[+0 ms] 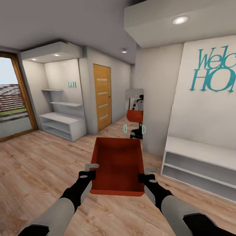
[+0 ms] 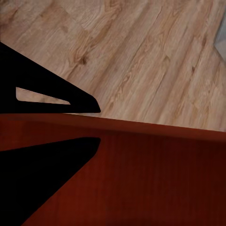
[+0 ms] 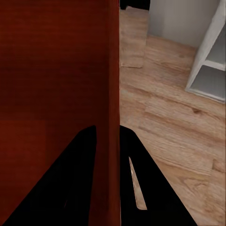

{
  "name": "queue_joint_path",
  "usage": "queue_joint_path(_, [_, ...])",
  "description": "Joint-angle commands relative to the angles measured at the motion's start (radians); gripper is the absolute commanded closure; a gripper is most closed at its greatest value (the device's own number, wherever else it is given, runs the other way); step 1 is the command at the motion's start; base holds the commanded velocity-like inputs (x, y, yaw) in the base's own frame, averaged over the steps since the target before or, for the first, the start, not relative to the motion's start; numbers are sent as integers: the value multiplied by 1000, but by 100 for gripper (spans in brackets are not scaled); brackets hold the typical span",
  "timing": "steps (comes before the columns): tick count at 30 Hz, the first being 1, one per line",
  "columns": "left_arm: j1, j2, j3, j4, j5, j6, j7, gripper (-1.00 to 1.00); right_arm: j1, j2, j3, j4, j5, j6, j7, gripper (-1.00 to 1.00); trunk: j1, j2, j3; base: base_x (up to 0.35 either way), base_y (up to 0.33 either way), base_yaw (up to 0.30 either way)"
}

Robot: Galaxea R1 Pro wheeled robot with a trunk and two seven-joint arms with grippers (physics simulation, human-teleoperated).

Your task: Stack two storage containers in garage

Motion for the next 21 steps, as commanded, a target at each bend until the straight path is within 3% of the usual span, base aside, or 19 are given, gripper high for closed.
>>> queue_joint_path(1, [0,11,0,-2,-17,9,16,100,0,-25,5,0,-1,-2,-7,100,1,-1,0,324,0,267])
queue_joint_path(21, [0,11,0,-3,-17,9,16,100,0,-25,4,-1,-1,-2,-7,100,1,-1,0,324,0,268])
